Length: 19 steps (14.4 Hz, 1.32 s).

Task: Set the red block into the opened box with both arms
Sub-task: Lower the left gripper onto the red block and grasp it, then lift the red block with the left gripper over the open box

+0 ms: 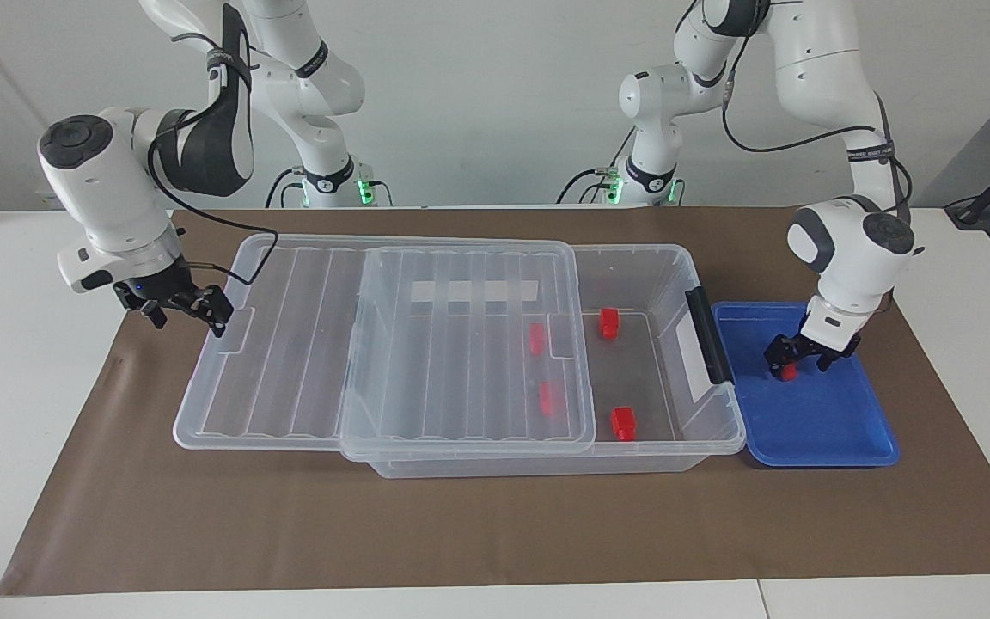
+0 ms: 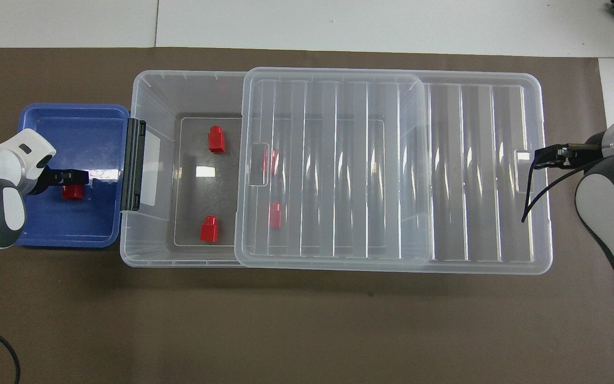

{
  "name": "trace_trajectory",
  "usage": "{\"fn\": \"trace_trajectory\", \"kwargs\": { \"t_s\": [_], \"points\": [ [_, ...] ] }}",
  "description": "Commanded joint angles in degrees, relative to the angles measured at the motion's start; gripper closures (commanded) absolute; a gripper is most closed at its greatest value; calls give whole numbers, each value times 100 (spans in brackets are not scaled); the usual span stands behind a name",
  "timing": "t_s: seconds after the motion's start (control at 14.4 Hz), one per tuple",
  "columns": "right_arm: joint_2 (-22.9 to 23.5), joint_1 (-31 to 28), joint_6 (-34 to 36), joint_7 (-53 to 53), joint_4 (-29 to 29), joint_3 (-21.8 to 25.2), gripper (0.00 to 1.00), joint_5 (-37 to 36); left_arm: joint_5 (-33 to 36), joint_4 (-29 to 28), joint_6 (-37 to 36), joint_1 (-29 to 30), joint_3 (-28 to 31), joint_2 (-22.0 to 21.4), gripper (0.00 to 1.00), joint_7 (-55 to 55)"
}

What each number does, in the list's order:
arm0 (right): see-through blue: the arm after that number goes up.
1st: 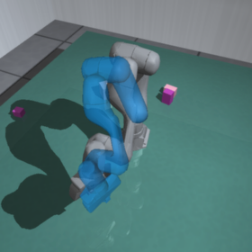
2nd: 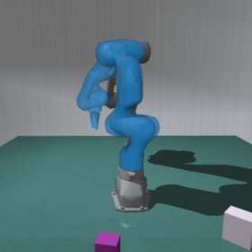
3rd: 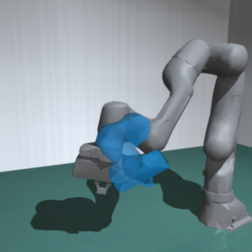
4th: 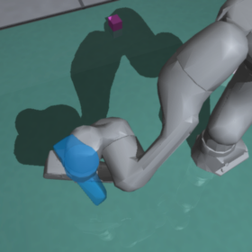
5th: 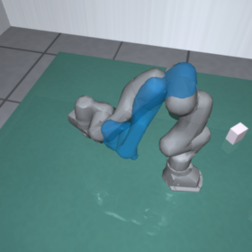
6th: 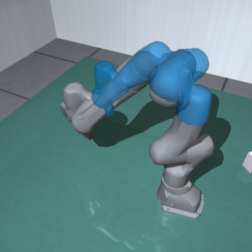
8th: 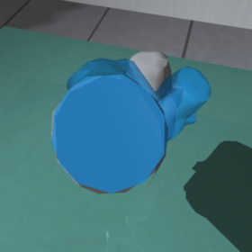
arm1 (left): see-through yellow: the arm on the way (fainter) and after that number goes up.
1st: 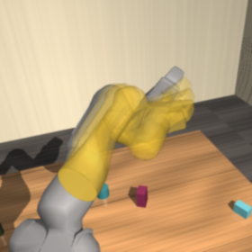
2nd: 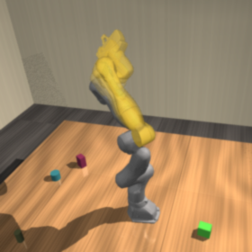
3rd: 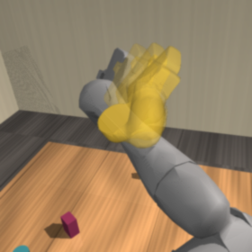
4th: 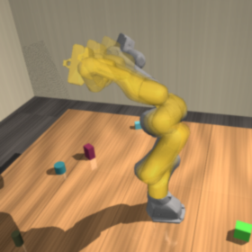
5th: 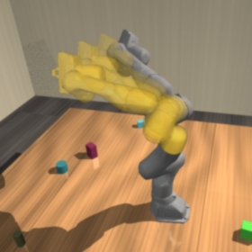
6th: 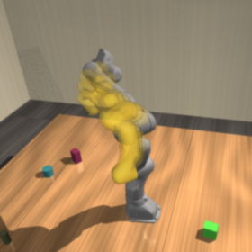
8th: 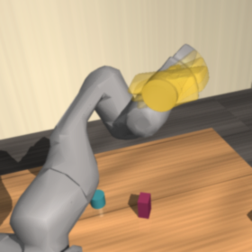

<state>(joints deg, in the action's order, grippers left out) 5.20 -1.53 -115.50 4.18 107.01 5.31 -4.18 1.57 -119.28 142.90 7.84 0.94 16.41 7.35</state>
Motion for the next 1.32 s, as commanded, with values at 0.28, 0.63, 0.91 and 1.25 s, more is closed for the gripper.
{"fn": "trace_trajectory", "kwargs": {
  "t_s": [0.28,0.63,0.91,1.25],
  "points": [
    [-151,56,474,3,-407,-74,0,-57,-16,-192,2,-55,-6,-147,100,-102],
    [-633,74,1318,48,-822,-180,0,57,-16,-114,-130,-55,-15,-138,100,-164],
    [-740,65,2232,65,-1305,-241,0,242,-43,701,-1216,-72,-76,-164,100,-418],
    [-801,82,2190,197,-1148,-241,0,330,-51,2178,-3527,-380,-85,-436,100,-858]
  ]
}}
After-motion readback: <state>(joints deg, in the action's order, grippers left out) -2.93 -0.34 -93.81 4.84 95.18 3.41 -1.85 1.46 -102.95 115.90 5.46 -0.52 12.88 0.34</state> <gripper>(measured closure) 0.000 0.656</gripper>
